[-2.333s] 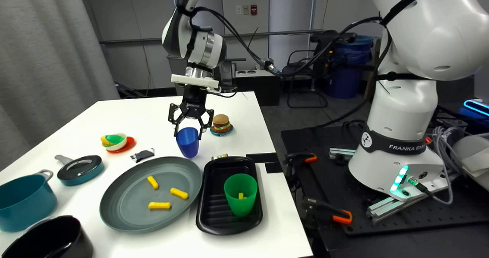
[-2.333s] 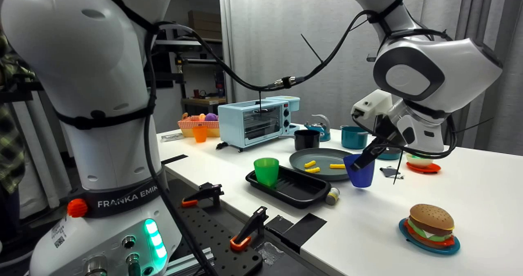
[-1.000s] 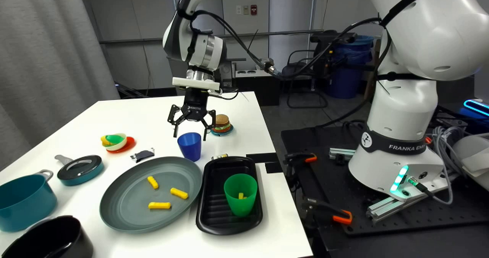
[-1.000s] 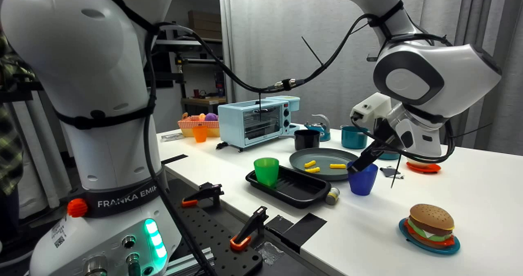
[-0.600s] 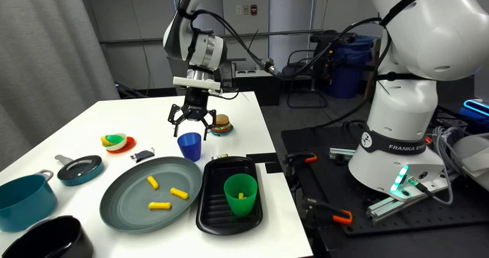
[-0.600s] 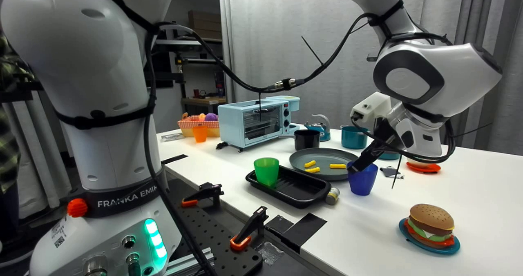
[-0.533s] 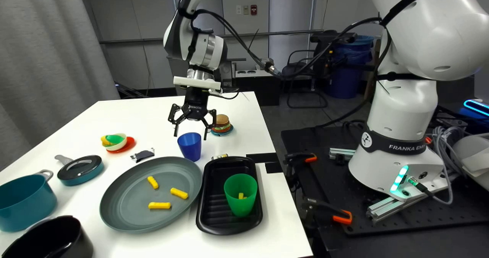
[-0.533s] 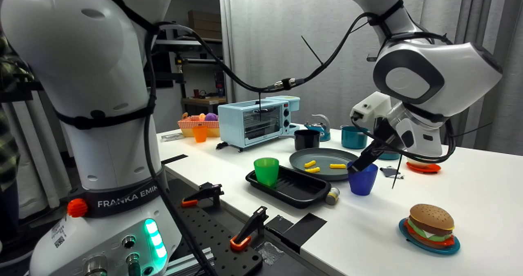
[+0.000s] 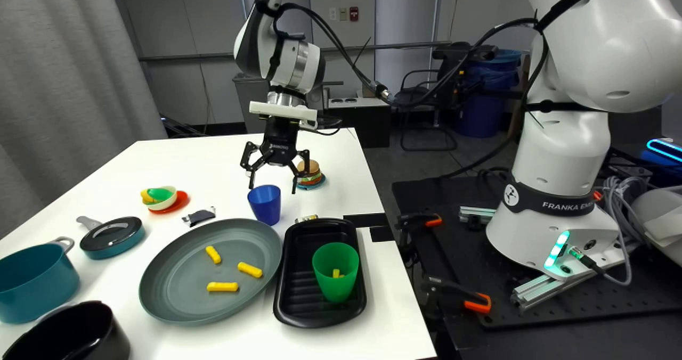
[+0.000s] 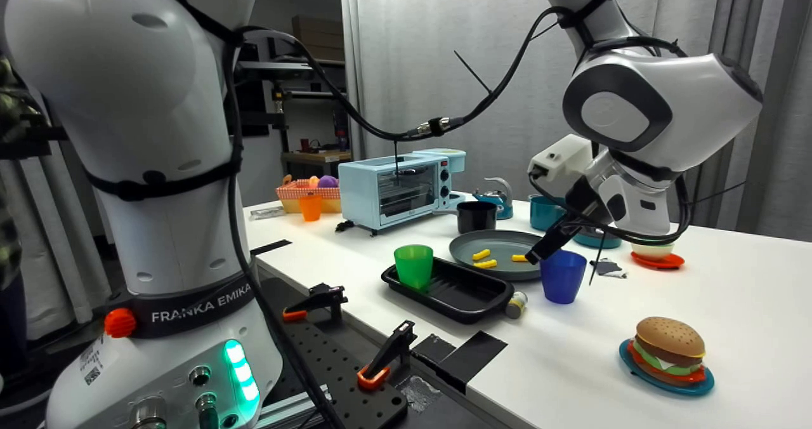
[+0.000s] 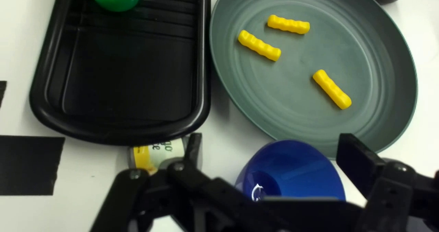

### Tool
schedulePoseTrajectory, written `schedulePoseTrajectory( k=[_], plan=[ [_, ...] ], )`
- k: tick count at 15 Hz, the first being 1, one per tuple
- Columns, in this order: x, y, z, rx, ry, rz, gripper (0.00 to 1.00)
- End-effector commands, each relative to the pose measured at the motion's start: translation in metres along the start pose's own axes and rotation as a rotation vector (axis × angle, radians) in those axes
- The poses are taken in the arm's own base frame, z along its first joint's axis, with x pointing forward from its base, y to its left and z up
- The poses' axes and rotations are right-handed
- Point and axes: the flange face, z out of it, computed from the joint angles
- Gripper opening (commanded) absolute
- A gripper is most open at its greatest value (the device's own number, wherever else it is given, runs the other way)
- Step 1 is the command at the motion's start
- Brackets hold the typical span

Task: Pour the contents of the blue cup onto the plate

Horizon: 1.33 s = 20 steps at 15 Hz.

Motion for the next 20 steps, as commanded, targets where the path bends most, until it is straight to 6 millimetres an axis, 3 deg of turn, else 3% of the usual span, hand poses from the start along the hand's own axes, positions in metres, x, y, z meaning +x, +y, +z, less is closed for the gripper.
schedulePoseTrajectory(
  k=[1, 13, 20],
  plan=[
    [-0.031, 0.011, -0.001, -0.025, 0.039, -0.03, 1.0],
    [-0.109, 0.047, 0.027, -0.323, 0.416, -0.308, 1.0],
    [-0.147, 0.066, 0.002, -0.495, 0.579, -0.566, 1.0]
  ],
)
